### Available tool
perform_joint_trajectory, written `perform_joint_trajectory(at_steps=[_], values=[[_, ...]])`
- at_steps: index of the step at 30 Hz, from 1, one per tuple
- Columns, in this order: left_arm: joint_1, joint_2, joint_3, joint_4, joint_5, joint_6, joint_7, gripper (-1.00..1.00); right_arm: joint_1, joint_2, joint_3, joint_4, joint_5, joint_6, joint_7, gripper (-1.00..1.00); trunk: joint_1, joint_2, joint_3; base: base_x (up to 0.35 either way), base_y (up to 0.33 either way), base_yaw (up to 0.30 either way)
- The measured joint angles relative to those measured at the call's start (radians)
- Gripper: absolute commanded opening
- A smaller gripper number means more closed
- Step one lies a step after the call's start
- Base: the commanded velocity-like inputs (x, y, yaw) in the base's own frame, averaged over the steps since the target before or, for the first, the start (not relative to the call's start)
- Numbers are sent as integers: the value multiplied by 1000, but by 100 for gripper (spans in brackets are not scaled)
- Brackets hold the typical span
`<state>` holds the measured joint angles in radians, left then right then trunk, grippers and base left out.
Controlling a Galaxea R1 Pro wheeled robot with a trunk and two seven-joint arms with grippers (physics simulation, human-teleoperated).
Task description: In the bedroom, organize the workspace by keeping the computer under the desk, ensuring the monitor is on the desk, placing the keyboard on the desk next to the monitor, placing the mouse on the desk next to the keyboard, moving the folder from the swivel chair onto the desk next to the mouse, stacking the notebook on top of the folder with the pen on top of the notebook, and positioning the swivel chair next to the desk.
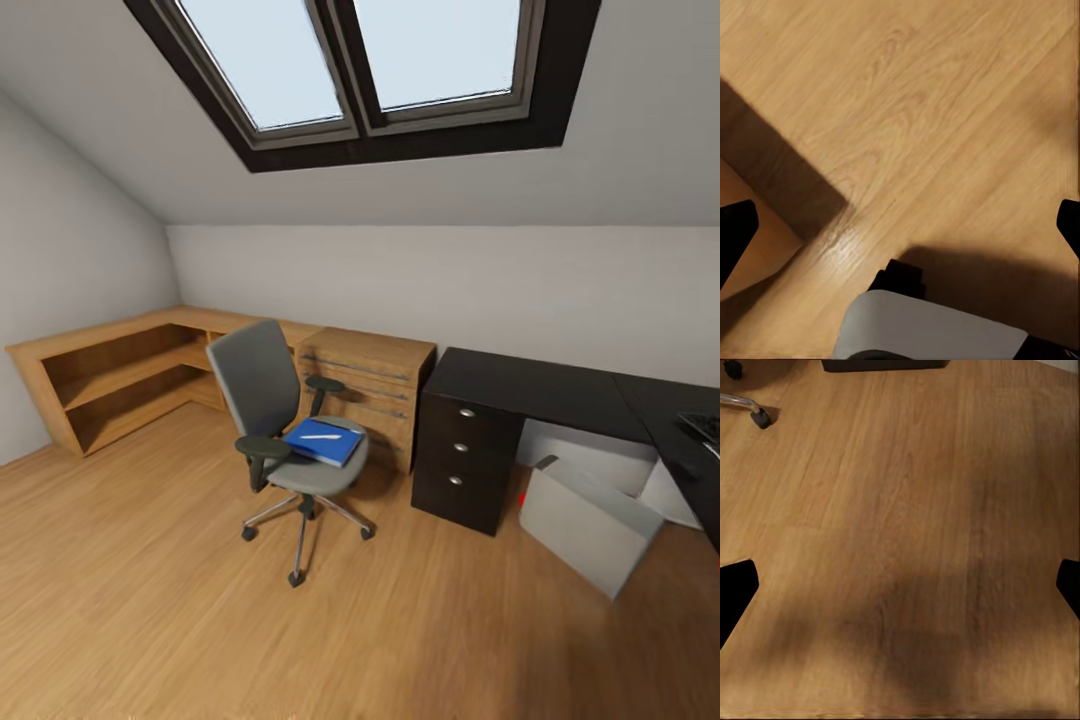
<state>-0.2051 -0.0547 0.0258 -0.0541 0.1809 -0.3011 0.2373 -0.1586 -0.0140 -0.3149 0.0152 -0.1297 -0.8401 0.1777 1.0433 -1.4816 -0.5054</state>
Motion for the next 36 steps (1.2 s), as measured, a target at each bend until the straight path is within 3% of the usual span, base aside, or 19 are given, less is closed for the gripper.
perform_joint_trajectory(at_steps=[16,28,36], values=[[0,0,0,0,0,0,1,100,0,0,22,0,17,1,-2,100,0,0,-22,-279,-50,-165],[0,0,0,0,0,0,2,100,0,0,21,1,19,4,-1,100,-47,84,9,-12,0,-29],[0,0,0,0,0,1,8,100,0,-1,22,0,19,67,-2,100,-77,140,34,0,0,0]])
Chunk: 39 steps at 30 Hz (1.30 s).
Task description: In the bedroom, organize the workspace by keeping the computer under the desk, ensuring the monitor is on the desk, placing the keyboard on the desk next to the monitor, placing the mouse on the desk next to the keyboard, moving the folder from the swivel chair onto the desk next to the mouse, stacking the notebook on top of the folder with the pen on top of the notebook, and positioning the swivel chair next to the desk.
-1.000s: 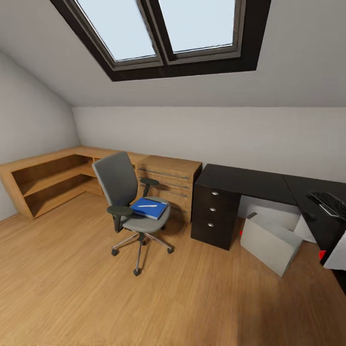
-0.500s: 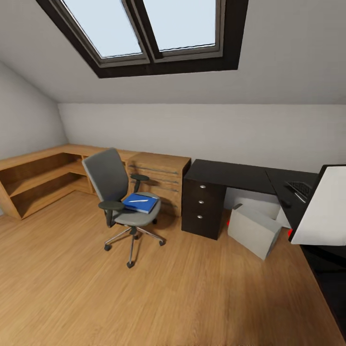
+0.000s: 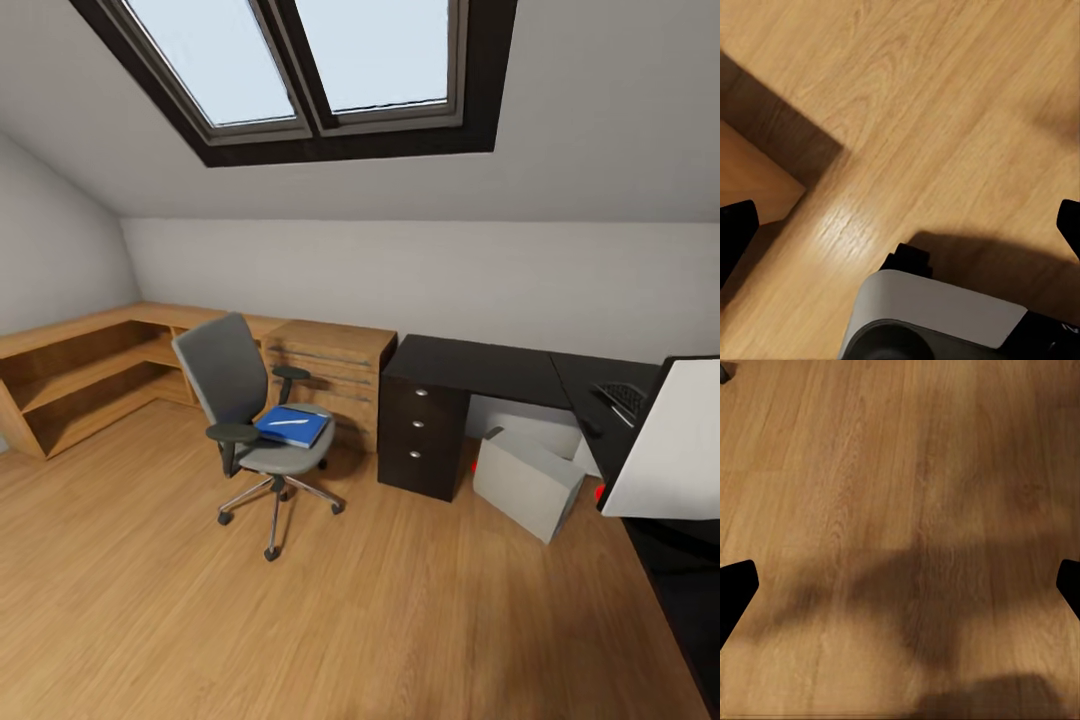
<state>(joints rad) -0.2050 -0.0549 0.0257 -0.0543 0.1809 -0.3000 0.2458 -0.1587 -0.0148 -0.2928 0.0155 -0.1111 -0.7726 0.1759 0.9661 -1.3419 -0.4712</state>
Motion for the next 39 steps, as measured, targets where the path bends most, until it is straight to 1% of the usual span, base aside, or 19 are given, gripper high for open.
perform_joint_trajectory(at_steps=[12,35,39], values=[[0,0,1,0,0,0,2,100,0,-2,0,0,0,8,-1,100,-46,84,38,-17,0,0],[0,0,1,0,0,0,2,100,0,-2,3,0,0,11,-2,100,-134,245,110,-322,0,0],[0,0,1,0,1,0,3,100,0,-2,4,0,0,11,-2,100,-149,273,122,-158,0,0]])
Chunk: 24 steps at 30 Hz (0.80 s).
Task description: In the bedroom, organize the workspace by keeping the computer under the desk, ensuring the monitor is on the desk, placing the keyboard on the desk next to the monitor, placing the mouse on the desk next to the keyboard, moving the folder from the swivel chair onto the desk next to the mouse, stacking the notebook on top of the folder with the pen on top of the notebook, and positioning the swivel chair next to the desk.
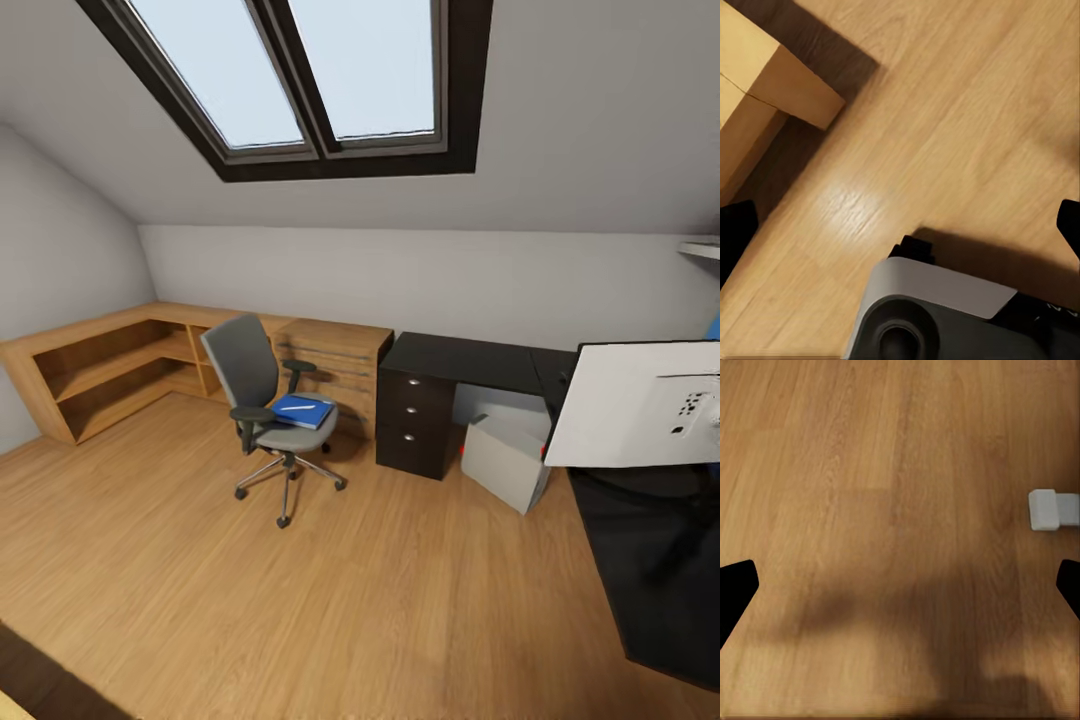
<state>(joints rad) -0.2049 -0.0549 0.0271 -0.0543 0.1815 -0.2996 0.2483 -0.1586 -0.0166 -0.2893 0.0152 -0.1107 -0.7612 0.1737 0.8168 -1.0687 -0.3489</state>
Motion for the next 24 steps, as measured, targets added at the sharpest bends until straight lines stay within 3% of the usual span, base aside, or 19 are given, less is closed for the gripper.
perform_joint_trajectory(at_steps=[14,20,24], values=[[0,0,0,19,0,0,-10,100,0,0,0,0,-1,0,0,100,-8,14,6,-26,0,-1],[0,0,0,20,0,0,-11,100,0,1,1,0,-1,0,1,100,-7,14,6,-281,0,-83],[0,0,0,20,0,0,-11,100,0,1,1,0,4,0,1,100,-8,14,6,-245,-206,-2]])
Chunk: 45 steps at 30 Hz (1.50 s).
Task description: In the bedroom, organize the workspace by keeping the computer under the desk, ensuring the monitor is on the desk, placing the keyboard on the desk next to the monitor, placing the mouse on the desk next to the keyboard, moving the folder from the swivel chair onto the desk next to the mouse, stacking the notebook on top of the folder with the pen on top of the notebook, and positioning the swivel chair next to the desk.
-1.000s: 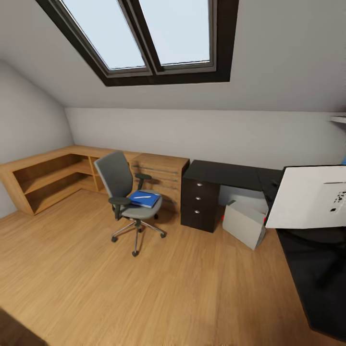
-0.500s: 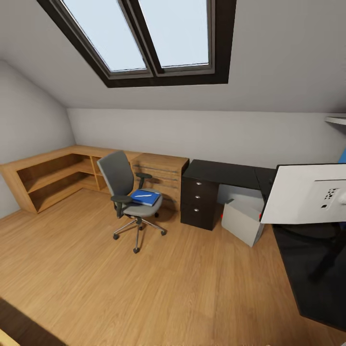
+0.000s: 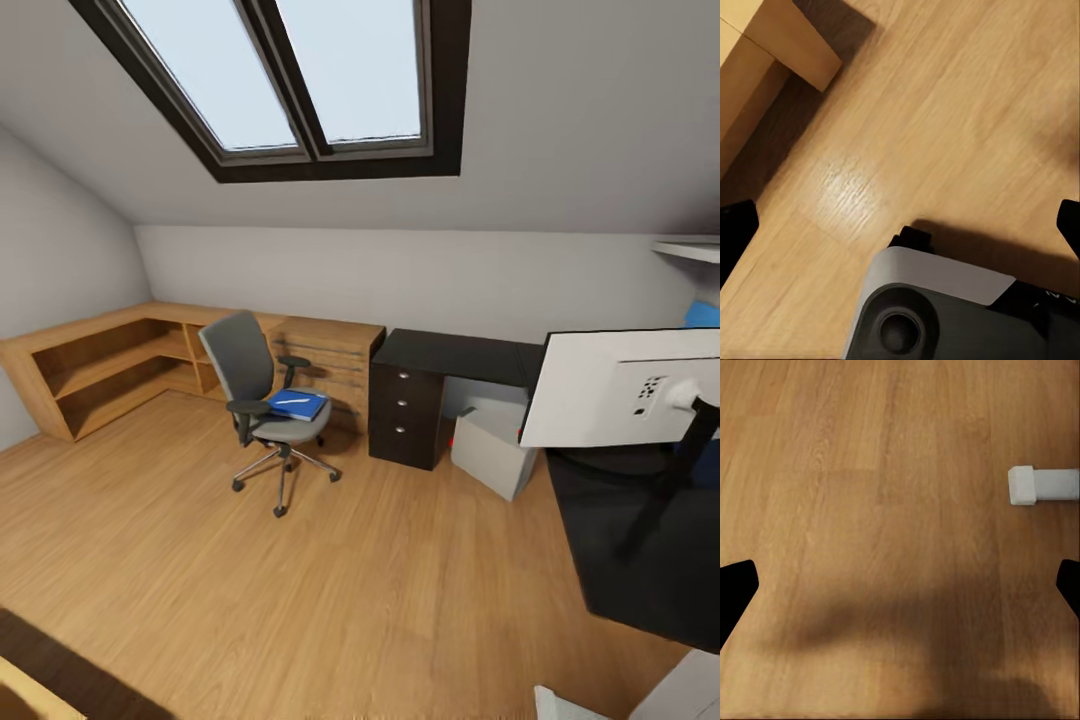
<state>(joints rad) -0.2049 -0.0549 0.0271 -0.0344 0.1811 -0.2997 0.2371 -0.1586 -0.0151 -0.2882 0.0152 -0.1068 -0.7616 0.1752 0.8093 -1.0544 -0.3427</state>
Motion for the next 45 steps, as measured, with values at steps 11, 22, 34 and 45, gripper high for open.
perform_joint_trajectory(at_steps=[11,22,34,45], values=[[0,0,0,2,0,-1,0,100,0,-1,-1,0,4,0,0,100,0,0,0,-25,-338,-48],[0,0,0,2,0,0,0,100,0,-2,0,0,4,0,0,100,0,0,0,0,-347,-247],[0,0,0,2,0,0,0,100,0,-2,0,0,4,0,0,100,-1,0,0,0,-106,-267],[0,1,1,0,11,-3,5,100,0,-3,0,0,4,0,-1,100,-43,77,27,-1,-2,-180]])
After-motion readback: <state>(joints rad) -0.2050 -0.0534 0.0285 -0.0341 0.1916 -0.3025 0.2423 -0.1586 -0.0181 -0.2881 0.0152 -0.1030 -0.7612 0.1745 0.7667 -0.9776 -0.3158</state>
